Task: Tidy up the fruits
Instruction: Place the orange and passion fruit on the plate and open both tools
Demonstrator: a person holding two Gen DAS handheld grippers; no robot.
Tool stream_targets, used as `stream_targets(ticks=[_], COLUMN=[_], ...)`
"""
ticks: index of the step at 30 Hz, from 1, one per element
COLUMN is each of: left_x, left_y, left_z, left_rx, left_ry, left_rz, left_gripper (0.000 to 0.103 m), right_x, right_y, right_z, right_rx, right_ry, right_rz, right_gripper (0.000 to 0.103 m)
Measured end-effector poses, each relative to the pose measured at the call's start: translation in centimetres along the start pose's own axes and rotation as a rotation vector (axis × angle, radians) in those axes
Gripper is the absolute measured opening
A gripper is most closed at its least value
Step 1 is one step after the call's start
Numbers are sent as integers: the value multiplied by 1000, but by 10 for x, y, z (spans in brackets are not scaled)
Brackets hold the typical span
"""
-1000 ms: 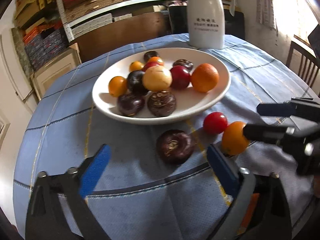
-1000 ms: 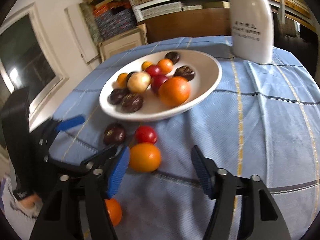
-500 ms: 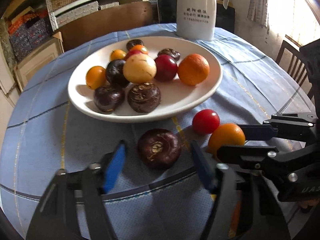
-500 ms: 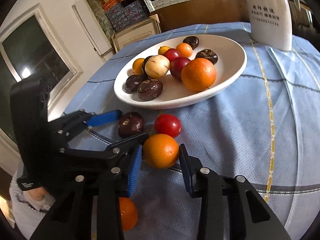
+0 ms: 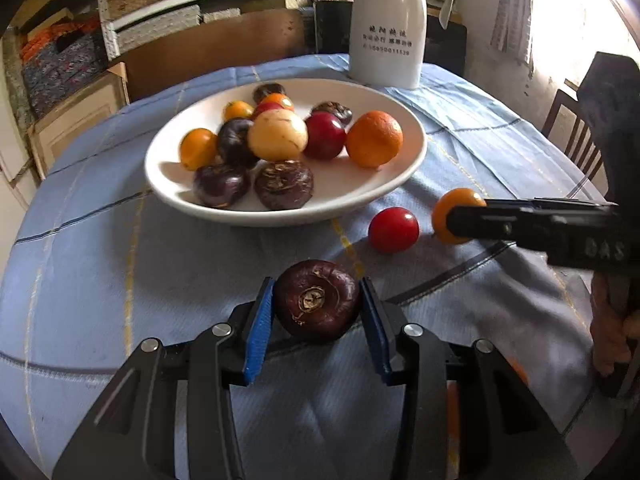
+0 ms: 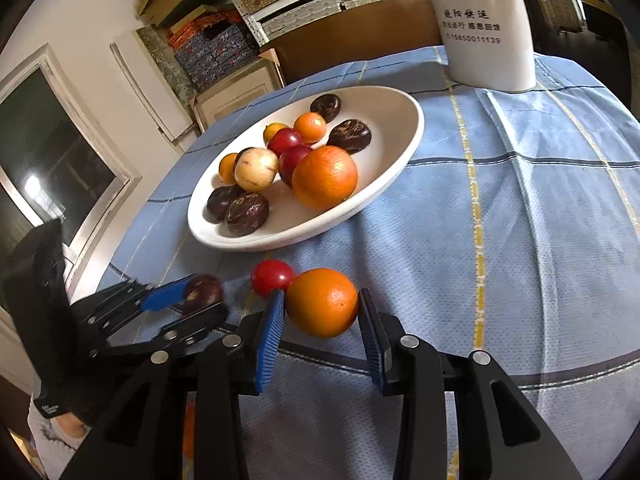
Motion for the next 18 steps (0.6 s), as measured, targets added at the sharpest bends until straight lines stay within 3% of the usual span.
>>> stream_targets(ticks=[7, 12, 18], left_x=[42, 48, 29], left_y=[4, 40, 87], left_z=[15, 44, 69], left_rx=[42, 85, 125], left_ry=[44, 80, 114], left_rz=[-97, -132, -145], left_gripper=[41, 41, 41], right_x=[33, 50, 33], right_y=[10, 34, 86], right_z=[-5, 10, 23], right_rx=[-31, -14, 10], right_ry=[31, 59, 30], right_rz=[-96, -152, -170], right_gripper=[38, 38, 38])
Point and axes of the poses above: each gripper's, at about its wrist camera, not at the fingertips, and x roughly against the way its jaws point, z to its left, y to its top, the point moved 10 cm from there along -x, roughly the way its jaws point, and after that the axes turned 4 degrees about -x, right-handed, at the moved point
